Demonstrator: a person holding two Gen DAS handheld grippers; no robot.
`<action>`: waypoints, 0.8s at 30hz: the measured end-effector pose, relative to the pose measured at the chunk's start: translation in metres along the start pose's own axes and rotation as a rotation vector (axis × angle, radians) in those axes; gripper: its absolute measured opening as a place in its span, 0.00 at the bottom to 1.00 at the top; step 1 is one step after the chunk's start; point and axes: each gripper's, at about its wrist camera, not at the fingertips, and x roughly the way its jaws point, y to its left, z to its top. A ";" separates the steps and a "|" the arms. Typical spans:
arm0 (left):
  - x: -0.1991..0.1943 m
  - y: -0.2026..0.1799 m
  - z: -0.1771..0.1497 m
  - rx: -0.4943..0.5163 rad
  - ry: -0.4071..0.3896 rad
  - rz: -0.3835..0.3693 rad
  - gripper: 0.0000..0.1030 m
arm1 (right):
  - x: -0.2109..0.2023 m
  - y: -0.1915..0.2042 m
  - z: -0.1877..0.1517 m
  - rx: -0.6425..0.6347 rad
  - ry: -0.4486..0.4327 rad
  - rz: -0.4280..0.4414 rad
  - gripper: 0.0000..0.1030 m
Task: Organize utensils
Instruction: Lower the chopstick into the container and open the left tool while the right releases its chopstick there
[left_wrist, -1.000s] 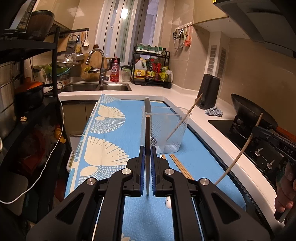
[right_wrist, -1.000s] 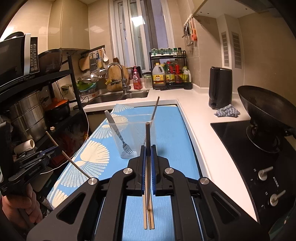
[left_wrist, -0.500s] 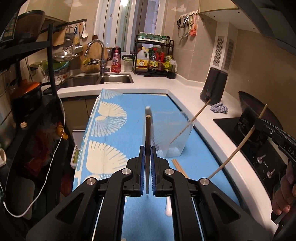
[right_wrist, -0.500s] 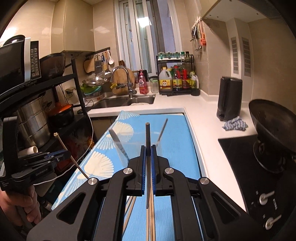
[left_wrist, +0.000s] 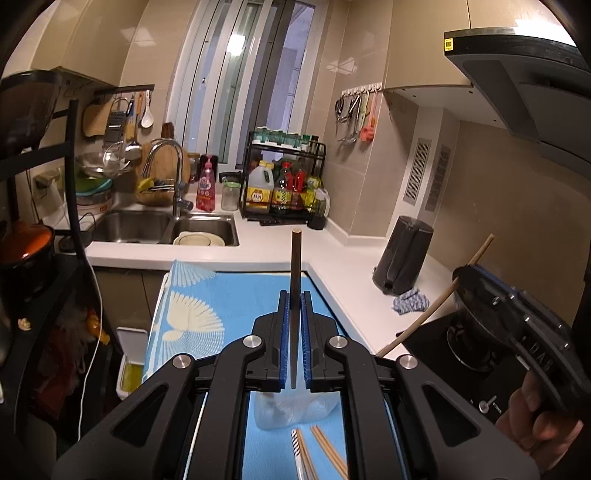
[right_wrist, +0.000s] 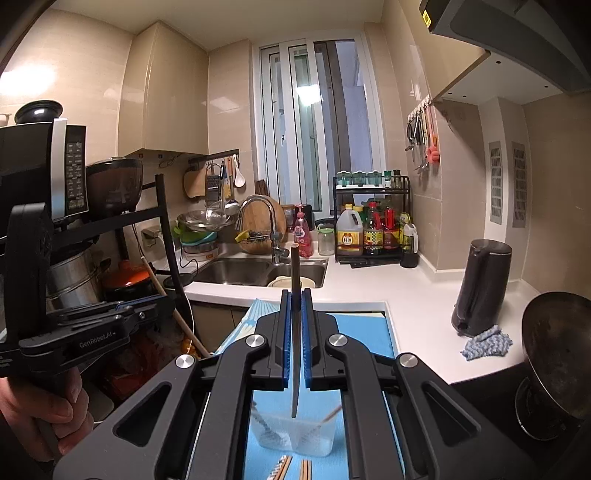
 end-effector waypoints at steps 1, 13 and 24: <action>0.008 0.000 0.001 0.002 0.001 0.007 0.06 | 0.008 -0.001 -0.001 -0.002 0.003 -0.004 0.05; 0.108 0.014 -0.063 0.023 0.175 0.053 0.06 | 0.091 -0.018 -0.078 0.003 0.150 -0.040 0.05; 0.097 0.016 -0.093 0.039 0.191 0.038 0.47 | 0.083 -0.020 -0.126 0.016 0.253 -0.063 0.24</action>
